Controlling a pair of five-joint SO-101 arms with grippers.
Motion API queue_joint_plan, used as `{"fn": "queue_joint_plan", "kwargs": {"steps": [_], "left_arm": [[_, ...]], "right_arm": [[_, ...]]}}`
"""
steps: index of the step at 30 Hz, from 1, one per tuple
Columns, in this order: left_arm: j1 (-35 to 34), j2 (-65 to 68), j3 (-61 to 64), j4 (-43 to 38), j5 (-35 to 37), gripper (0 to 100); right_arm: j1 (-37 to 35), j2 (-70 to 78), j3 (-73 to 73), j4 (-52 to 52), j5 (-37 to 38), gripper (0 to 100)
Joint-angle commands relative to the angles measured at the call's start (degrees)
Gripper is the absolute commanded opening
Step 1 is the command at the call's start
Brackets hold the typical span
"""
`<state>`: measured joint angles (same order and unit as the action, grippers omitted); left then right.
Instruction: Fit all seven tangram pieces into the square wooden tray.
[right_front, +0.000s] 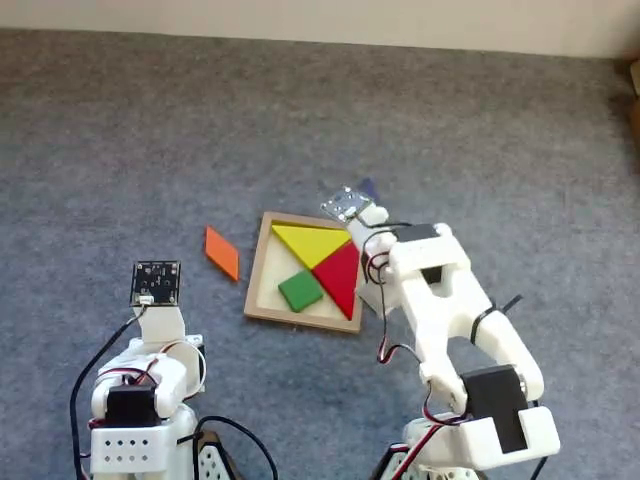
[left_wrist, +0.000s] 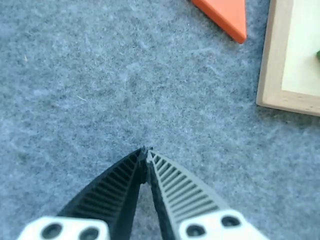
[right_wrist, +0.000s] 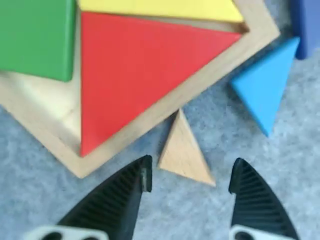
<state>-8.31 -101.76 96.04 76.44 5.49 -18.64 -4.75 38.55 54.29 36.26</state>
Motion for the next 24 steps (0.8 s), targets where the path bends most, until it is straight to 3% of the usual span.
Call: {"fn": "queue_joint_plan", "kwargs": {"steps": [1,9,16,24], "left_arm": [[-1.0,-2.9,1.1,0.1,-0.4,1],[-1.0,-2.9,1.1,0.1,-0.4,1],[-1.0,-2.9,1.1,0.1,-0.4,1],[-1.0,-2.9,1.1,0.1,-0.4,1]], "right_arm": [[-0.4,-2.4,0.0,-2.1,1.4,25.3],[0.5,9.0,-4.4,-1.9,1.4,25.3],[1.5,9.4,-6.0,-1.8,1.4,24.8],[1.5,9.4,-6.2,-1.7,1.4,7.5]]}}
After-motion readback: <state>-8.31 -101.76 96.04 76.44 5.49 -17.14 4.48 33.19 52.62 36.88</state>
